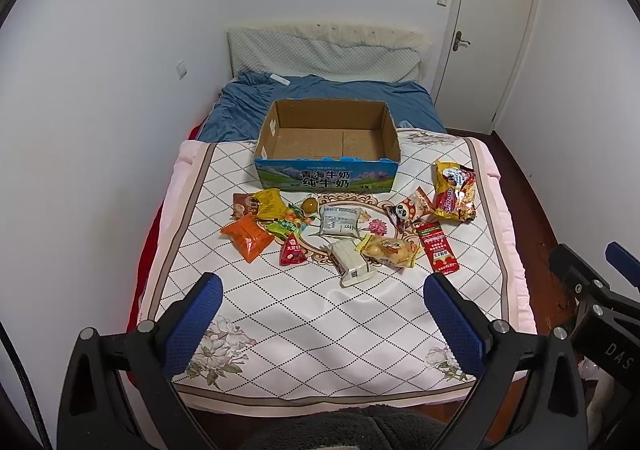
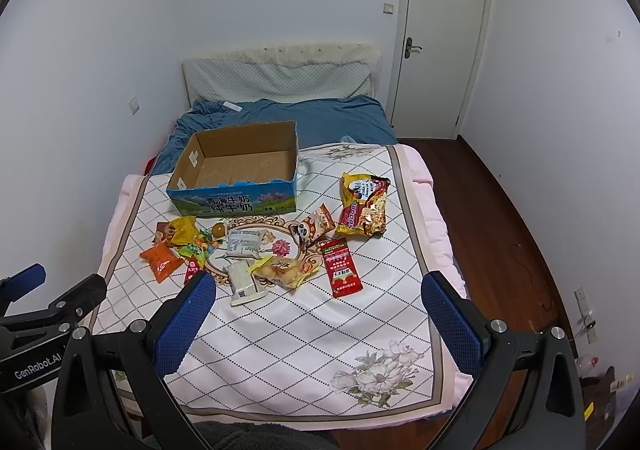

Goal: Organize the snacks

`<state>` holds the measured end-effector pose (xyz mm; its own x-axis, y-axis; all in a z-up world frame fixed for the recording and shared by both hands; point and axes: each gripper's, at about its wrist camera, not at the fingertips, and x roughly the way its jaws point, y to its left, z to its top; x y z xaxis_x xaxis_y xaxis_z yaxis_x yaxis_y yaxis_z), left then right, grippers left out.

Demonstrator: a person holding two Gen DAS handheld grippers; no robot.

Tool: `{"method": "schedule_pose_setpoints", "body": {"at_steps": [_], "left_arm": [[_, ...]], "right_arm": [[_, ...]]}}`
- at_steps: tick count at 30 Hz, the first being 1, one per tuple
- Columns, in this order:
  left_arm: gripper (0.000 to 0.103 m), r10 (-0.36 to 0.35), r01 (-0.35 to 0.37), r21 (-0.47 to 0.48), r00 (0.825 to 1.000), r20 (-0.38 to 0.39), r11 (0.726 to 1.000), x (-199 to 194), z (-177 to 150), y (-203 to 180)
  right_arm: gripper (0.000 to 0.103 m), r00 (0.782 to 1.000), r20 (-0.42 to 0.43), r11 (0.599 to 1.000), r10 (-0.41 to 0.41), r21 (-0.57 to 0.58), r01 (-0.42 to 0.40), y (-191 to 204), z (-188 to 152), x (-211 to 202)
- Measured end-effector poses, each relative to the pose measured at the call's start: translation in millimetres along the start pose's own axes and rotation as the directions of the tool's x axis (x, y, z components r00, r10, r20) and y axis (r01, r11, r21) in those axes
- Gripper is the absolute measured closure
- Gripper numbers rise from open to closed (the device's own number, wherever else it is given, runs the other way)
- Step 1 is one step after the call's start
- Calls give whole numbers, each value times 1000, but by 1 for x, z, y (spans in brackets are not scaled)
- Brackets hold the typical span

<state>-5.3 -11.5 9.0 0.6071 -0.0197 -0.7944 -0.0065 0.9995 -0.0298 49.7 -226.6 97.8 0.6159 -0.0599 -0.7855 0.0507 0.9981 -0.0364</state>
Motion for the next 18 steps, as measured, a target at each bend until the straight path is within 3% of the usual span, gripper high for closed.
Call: {"method": "schedule_pose_setpoints", "body": {"at_steps": [18], "left_arm": [[0, -5, 5, 0, 1000, -4, 1000, -1, -3, -2]], "right_arm": [[0, 1000, -4, 1000, 3, 3, -3, -1, 2, 0]]}}
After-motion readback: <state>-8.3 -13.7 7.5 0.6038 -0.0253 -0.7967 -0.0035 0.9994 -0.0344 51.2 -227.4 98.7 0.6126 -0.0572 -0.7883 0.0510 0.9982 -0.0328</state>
